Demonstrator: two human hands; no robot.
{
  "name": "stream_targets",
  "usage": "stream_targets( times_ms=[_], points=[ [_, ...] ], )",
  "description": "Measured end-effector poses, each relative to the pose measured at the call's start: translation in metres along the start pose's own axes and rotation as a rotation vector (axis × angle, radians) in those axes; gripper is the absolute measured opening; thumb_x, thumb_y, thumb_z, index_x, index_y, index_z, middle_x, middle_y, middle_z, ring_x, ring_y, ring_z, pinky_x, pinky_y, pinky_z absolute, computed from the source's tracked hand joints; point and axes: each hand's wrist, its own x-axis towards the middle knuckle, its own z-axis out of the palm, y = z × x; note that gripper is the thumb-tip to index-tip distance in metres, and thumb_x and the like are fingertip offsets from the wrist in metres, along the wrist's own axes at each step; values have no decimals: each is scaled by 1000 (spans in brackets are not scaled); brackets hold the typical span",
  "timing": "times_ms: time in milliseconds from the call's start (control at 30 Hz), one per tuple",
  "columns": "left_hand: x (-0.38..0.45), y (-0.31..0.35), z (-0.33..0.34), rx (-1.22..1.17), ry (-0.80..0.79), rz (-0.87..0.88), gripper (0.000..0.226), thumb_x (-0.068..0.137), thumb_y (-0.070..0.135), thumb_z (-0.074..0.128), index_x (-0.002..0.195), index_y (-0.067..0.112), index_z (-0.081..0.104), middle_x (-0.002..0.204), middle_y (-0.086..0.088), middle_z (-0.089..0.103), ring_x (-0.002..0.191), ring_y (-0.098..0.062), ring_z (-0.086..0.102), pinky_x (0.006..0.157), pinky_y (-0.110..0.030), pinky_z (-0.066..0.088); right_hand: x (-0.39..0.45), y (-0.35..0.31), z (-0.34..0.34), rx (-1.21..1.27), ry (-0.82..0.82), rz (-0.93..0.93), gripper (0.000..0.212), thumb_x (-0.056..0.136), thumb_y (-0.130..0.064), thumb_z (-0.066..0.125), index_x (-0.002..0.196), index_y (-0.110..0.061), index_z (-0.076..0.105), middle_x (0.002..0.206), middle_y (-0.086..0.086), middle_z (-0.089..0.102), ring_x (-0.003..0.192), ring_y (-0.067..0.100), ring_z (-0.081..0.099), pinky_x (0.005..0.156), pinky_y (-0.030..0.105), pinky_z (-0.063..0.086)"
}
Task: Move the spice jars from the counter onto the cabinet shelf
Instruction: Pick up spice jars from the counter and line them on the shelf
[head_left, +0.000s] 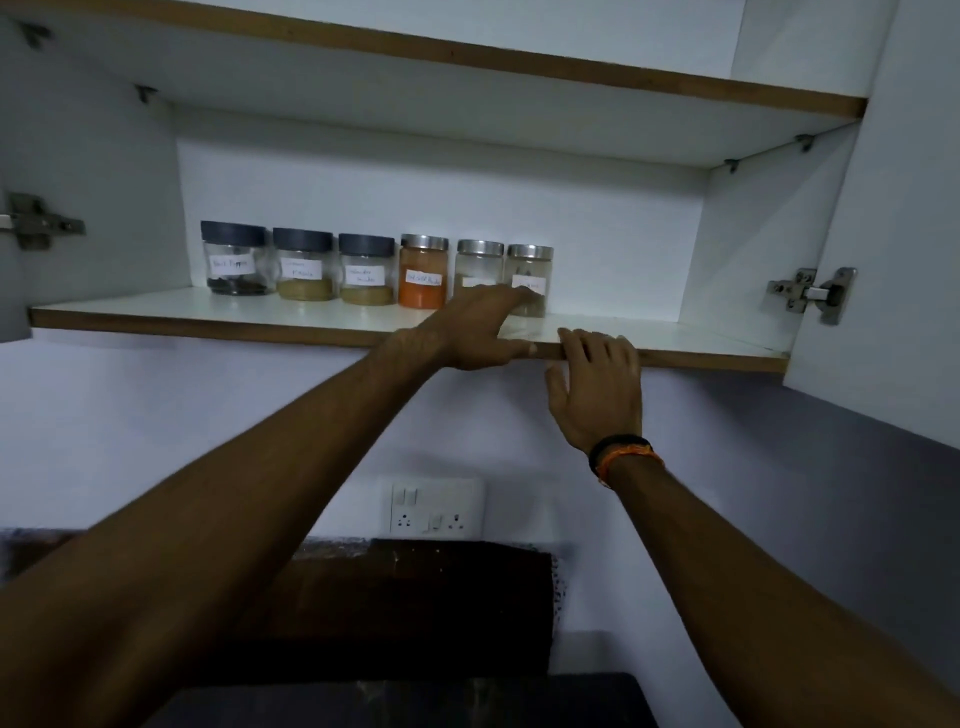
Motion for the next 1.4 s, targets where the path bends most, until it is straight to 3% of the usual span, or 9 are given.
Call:
stream_targets(
  times_ms=[133, 233, 367, 500, 700, 933, 1100, 1267, 1400],
  points=[
    [-34, 19, 29, 8, 0, 40, 69, 92, 40, 67, 151, 15, 40, 152, -11, 46, 142, -29, 39, 119, -46, 24, -32, -7, -11, 35, -89, 54, 71, 84, -18, 62, 151, -12, 39, 156, 15, 37, 144, 35, 33, 111, 51, 31],
    [-63, 33, 57, 71, 64, 40, 68, 92, 36, 65, 152, 16, 39, 161, -13, 30, 152, -31, 18, 124, -50, 7, -62, -6, -14, 72, -118, 88, 70, 81, -14, 61, 149, -14, 43, 156, 16, 36, 138, 36, 39, 106, 49, 35],
    [-102, 51, 106, -52, 84, 25, 61, 93, 30, 63, 148, 12, 44, 160, -14, 32, 152, -33, 18, 124, -48, 13, -125, -1, -10, 75, -321, 235, 61, 84, -14, 60, 144, -14, 49, 150, 13, 42, 131, 32, 43, 103, 46, 37],
    [-153, 65, 172, -174, -120, -47, 64, 91, 28, 66, 149, 12, 43, 159, -14, 35, 150, -32, 23, 122, -43, 14, -206, 2, -7, 127, -503, 366, 51, 81, -9, 60, 133, -13, 59, 137, 11, 52, 122, 32, 49, 99, 43, 40],
    [-229, 89, 262, -299, -456, -106, 55, 86, 33, 69, 135, 13, 54, 130, -10, 57, 122, -25, 50, 108, -44, 39, -305, 8, -7, 111, -861, 465, 35, 90, -16, 58, 124, -14, 64, 128, 12, 59, 118, 31, 53, 101, 42, 44],
    [-299, 110, 331, -472, -718, -323, 59, 90, 35, 69, 142, 20, 46, 143, -7, 50, 131, -23, 48, 111, -43, 42, -392, 3, -11, 155, -1015, 495, 20, 91, -15, 61, 109, -16, 67, 114, 6, 65, 113, 25, 57, 102, 38, 46],
    [-319, 117, 348, -550, -713, -392, 39, 92, 27, 68, 128, 15, 57, 129, -5, 58, 118, -20, 57, 93, -27, 45, -427, -4, -3, 139, -1153, 523, 39, 88, -32, 67, 125, -22, 60, 127, 4, 59, 124, 28, 49, 105, 43, 43],
    [-335, 116, 357, -580, -710, -461, 39, 91, 20, 67, 127, 11, 59, 129, -9, 62, 119, -24, 59, 102, -37, 48, -444, -7, 11, 68, -1216, 463, 69, 86, -54, 61, 146, -25, 40, 143, 7, 49, 138, 29, 38, 113, 46, 35],
    [-345, 109, 362, -612, -708, -540, 43, 90, 15, 68, 131, 15, 55, 132, -8, 59, 121, -22, 56, 100, -31, 44, -451, -10, 25, 51, -1278, 475, 84, 82, -63, 62, 150, -22, 34, 149, 11, 44, 144, 34, 30, 120, 49, 22]
  ],
)
